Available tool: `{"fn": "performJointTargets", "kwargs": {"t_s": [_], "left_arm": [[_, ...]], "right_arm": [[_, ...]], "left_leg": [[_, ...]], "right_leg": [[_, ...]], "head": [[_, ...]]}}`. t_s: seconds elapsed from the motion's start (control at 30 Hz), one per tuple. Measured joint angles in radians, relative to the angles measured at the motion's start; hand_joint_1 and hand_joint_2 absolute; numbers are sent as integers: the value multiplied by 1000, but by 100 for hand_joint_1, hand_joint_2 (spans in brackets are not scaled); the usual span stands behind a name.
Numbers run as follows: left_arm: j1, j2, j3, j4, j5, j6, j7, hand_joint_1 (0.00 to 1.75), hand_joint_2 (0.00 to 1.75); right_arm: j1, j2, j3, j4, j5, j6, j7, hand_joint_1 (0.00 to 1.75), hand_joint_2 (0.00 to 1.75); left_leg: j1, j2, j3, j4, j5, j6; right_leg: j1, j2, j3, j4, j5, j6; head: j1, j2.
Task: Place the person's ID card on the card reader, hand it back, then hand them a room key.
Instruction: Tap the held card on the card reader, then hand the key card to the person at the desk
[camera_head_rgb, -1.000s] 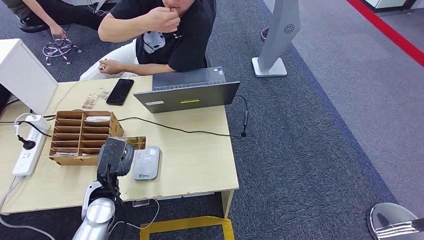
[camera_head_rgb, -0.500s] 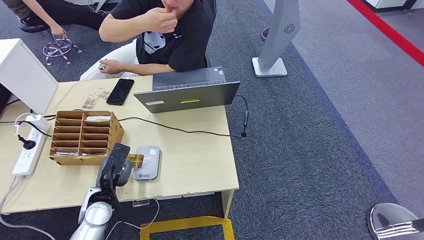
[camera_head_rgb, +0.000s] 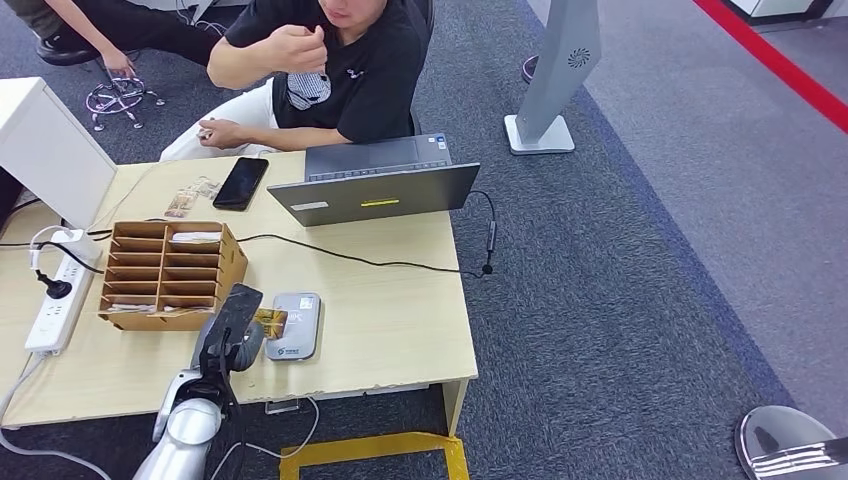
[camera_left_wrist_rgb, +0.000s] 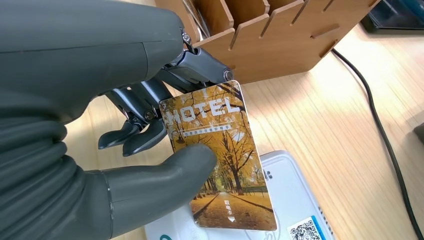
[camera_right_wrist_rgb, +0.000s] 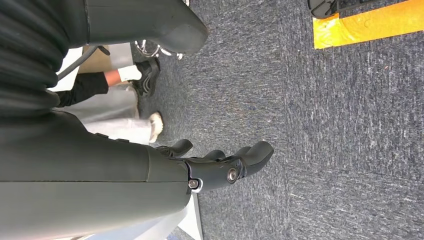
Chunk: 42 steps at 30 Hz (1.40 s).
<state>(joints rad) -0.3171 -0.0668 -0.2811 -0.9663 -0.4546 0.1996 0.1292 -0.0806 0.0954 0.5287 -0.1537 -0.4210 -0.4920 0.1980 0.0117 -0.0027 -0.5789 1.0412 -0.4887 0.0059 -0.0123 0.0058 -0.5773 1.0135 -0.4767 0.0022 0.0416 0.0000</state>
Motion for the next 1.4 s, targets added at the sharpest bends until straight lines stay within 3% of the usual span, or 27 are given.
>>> {"fn": "performJointTargets", "kwargs": {"t_s": [0.53, 1.0, 1.4], "left_arm": [[-16, 6, 0, 0, -27, -20, 26, 175, 175], [-52, 19, -10, 36, -104, -99, 75, 175, 175], [-67, 96, -58, 34, -130, -231, 107, 175, 175]], "right_arm": [[0, 0, 0, 0, 4, 1, 1, 0, 175], [-5, 0, 0, 0, 12, 3, 7, 0, 175], [-7, 0, 0, 0, 16, 10, 13, 0, 175]], "left_leg": [[0, 0, 0, 0, 0, 0], [0, 0, 0, 0, 0, 0], [0, 0, 1, 0, 0, 0]], "right_leg": [[0, 0, 0, 0, 0, 0], [0, 0, 0, 0, 0, 0], [0, 0, 0, 1, 0, 0]], "head": [[0, 0], [0, 0], [0, 0]]}}
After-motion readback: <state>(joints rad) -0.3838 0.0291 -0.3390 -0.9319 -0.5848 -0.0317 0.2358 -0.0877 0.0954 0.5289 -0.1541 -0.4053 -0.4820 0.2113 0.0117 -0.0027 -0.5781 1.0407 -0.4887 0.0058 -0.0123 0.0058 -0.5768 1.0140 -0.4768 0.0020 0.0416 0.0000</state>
